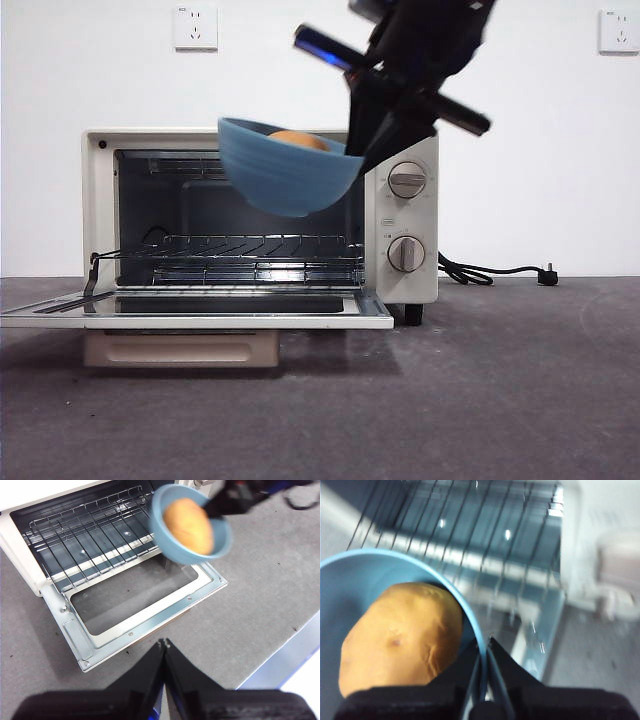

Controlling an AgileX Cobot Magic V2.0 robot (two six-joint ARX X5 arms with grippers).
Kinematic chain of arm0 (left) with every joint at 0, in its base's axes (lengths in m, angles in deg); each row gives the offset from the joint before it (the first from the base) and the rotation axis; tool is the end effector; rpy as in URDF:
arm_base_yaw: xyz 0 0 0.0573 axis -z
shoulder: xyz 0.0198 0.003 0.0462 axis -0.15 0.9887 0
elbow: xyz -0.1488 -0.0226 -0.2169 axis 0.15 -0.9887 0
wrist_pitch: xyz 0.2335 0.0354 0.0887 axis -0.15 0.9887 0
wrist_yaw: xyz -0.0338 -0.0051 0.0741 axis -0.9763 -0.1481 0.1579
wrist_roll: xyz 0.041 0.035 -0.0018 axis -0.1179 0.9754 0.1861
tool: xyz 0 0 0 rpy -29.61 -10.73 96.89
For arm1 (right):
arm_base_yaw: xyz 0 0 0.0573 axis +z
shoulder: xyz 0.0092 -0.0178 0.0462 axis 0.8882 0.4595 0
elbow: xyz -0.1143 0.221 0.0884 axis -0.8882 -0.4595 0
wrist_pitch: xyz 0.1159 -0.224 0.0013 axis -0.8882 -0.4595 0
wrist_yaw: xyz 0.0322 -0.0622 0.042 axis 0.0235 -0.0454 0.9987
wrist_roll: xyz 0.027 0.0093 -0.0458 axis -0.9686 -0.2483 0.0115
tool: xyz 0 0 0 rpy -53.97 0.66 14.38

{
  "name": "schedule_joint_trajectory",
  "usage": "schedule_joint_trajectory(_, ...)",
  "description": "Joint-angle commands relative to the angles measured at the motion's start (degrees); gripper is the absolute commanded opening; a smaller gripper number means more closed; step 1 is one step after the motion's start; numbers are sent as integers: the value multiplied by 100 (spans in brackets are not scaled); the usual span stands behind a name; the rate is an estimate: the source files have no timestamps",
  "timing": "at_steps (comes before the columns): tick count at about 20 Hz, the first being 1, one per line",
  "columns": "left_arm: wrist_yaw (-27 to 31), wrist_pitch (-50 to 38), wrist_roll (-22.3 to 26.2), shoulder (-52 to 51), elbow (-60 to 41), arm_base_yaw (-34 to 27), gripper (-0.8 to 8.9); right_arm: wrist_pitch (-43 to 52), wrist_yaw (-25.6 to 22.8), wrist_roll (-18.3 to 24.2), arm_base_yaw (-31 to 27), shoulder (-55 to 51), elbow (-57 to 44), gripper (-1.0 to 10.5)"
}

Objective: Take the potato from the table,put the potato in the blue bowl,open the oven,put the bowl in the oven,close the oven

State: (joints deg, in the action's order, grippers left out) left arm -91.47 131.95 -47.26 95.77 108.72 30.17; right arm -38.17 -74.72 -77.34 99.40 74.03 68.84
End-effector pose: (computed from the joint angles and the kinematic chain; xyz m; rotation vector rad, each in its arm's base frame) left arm 0.0956 -0.0444 0.3551 0.1174 0.6526 -0.5919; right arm 0.2835 0.2133 0.2756 0.0830 0.8859 0.4919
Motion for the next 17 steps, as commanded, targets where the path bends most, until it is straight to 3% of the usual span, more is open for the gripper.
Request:
schedule_joint_trajectory(1, 9, 31, 66, -7, -24, 15, -8, 63, -122, -184, 17, 363, 282, -14)
schedule_joint_trajectory(12, -11, 173, 68, -7, -24, 24, -8, 688, -837, -503, -83, 970, 511, -13)
schedule_joint_trajectory(17, -11, 181, 70, -7, -24, 24, -8, 656, -866, -562, -190, 1091, 511, -13)
